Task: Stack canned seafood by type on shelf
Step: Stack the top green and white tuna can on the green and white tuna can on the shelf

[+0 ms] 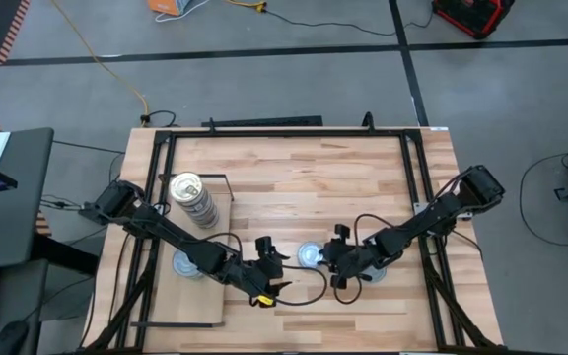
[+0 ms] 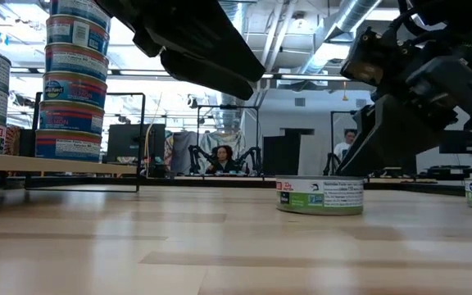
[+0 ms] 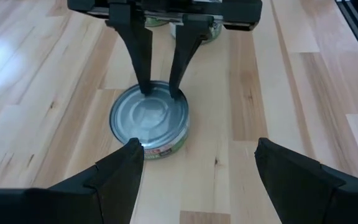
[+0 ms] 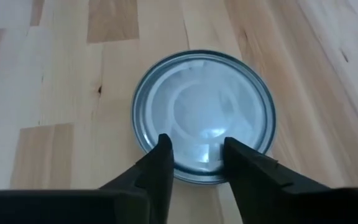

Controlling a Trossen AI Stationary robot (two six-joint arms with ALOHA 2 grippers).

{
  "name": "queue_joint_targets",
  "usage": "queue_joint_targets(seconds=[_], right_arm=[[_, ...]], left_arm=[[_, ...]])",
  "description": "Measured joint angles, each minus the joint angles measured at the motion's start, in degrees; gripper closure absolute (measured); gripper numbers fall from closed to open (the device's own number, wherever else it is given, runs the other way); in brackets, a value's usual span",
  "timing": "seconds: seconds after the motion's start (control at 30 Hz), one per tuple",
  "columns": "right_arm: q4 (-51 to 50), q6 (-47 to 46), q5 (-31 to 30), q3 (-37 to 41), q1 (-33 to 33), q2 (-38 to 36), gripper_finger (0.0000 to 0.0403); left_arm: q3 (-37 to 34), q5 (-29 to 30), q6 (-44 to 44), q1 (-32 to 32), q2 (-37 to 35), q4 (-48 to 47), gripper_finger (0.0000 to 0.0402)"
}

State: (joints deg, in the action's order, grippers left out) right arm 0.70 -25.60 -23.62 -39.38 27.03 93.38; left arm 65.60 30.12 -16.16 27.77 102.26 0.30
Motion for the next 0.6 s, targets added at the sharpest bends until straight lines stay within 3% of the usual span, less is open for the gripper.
queue_joint_targets(seconds=[0.3, 0.6], right_arm=[[-2.9, -4.5, 0.3, 0.1, 2.0, 0.0, 0.0148], [-3.9, -4.3, -3.1, 0.2, 4.9, -1.6, 0.0143]], left_arm=[[0.0, -0.4, 0.2, 0.0, 0.0, 0.0, 0.0107], [0.0, -0.9, 1.5, -0.1, 0.0, 0.0, 0.0107]])
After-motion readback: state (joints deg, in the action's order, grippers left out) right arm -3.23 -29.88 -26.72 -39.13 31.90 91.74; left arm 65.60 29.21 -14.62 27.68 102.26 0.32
